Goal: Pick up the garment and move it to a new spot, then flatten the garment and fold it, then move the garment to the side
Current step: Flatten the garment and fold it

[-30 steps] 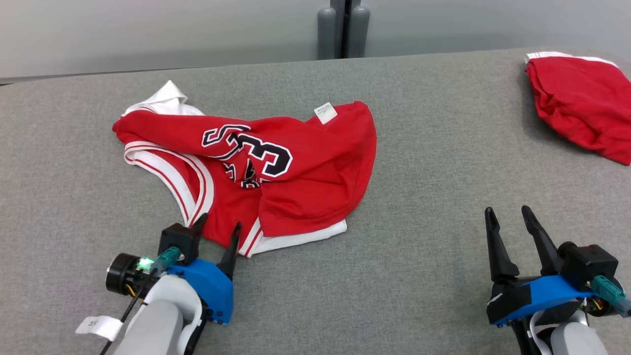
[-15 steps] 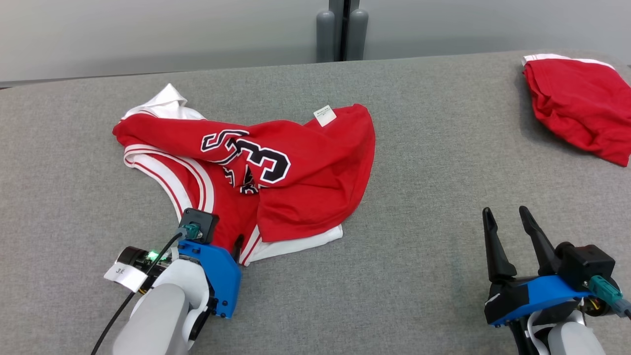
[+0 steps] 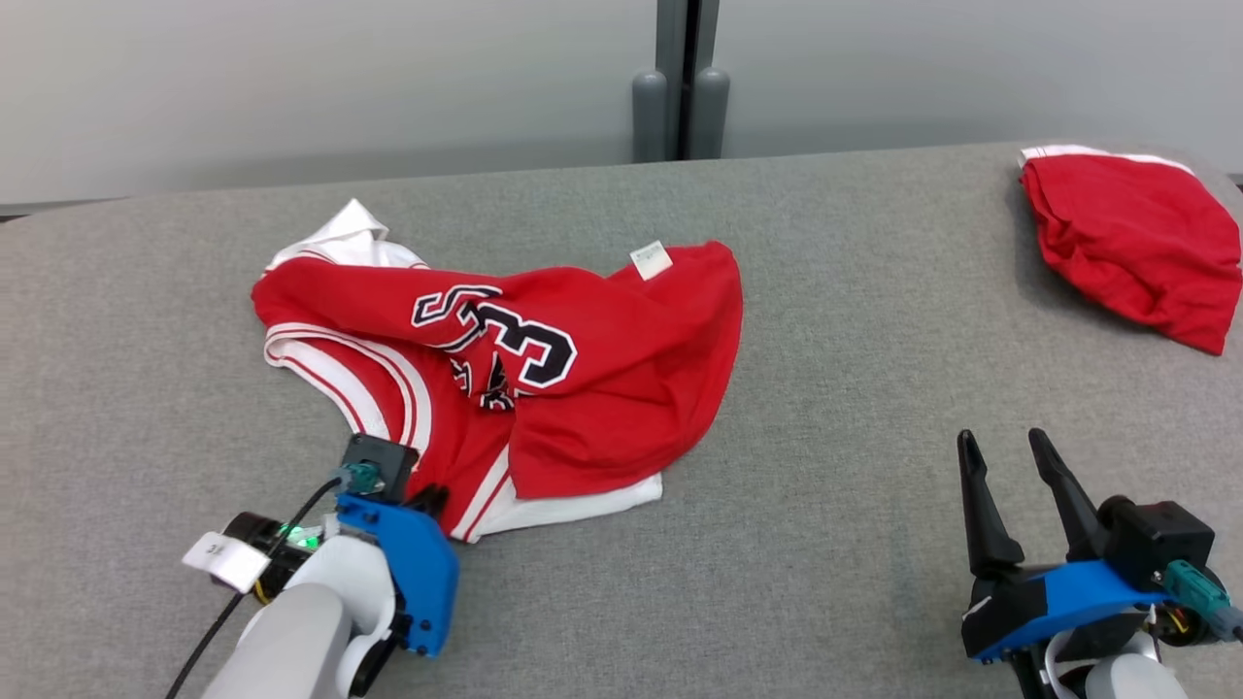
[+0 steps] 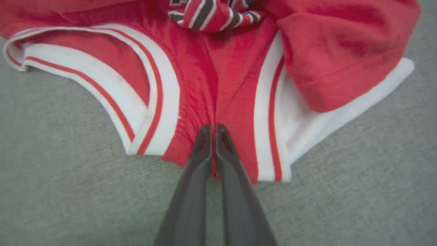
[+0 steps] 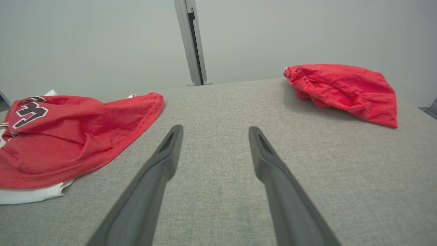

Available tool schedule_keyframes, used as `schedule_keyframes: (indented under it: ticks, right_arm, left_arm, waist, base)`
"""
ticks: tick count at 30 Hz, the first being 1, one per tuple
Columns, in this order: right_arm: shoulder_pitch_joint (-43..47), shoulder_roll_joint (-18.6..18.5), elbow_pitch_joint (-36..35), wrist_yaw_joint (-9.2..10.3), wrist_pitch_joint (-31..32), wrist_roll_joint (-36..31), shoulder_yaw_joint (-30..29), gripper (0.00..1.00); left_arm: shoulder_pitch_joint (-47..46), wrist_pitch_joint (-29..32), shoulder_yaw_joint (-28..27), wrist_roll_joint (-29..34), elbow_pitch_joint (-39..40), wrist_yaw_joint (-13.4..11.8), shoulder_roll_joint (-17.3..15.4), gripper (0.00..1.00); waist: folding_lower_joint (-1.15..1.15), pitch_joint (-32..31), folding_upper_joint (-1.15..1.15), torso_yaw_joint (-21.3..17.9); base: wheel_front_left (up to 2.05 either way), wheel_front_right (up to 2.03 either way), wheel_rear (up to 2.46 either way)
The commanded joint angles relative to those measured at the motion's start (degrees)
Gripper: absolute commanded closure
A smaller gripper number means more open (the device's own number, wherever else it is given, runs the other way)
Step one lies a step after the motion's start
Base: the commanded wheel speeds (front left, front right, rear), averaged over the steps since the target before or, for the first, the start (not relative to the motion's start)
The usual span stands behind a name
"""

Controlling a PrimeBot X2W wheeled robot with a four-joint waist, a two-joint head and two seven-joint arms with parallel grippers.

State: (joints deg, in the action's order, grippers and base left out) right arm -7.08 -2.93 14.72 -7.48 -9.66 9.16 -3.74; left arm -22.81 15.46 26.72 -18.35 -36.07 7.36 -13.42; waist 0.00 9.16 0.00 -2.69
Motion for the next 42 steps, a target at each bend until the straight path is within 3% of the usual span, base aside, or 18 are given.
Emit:
schedule_keyframes:
  ticks: [1, 10, 15, 16, 17, 23, 34, 42]
  right_arm:
    - [0.8, 0.0, 0.0, -0.03, 0.1, -0.3, -0.2, 0.00]
    - [2.4, 0.0, -0.7, -0.03, 0.5, -0.2, -0.8, 0.00]
    - [2.4, 0.0, -0.9, -0.03, 0.8, 0.0, -0.7, 0.00]
    - [2.3, 0.0, -0.9, -0.03, 0.8, -0.1, -0.6, 0.00]
    - [2.3, 0.0, -0.9, -0.03, 0.8, -0.1, -0.6, 0.00]
    - [2.3, 0.0, -0.7, -0.03, 0.7, -0.2, -0.9, 0.00]
    - [2.3, 0.0, -0.9, -0.03, 0.8, -0.4, -1.1, 0.00]
    - [2.8, 0.0, -1.4, -0.03, 0.9, -0.3, -1.3, 0.00]
  left_arm:
    - [1.0, -0.4, -0.6, -0.4, 0.8, -0.5, -1.2, 1.00]
    - [6.8, -0.3, -6.6, -3.2, 10.0, -4.5, -8.8, 1.00]
    - [8.9, -1.4, -9.1, -4.1, 13.7, -7.1, -10.3, 1.00]
    - [9.1, -2.3, -9.5, -4.1, 14.2, -7.5, -10.4, 0.55]
    - [9.4, -3.4, -9.7, -4.4, 14.6, -7.7, -10.0, 0.00]
    - [9.3, -10.6, -10.3, -5.1, 16.4, -7.6, -7.4, 0.00]
    - [10.4, -27.0, -11.1, -3.4, 18.0, -10.6, -3.4, 0.00]
    - [12.2, -30.5, -13.7, -2.5, 19.8, -12.4, -1.1, 0.00]
  waist:
    - [0.00, -0.5, 0.00, 0.3]
    - [0.00, -1.8, 0.00, 1.9]
    - [0.00, -1.5, 0.00, 1.9]
    - [0.00, -1.4, 0.00, 1.9]
    - [0.00, -1.4, 0.00, 1.8]
    - [0.00, -1.6, 0.00, 1.8]
    - [0.00, -2.8, 0.00, 2.3]
    - [0.00, -3.3, 0.00, 2.7]
  base:
    - [0.00, 0.00, 0.00]
    - [0.00, 0.00, 0.00]
    - [0.00, 0.00, 0.00]
    - [0.00, 0.00, 0.00]
    - [0.00, 0.00, 0.00]
    - [0.00, 0.00, 0.00]
    - [0.00, 0.00, 0.00]
    - [0.00, 0.00, 0.00]
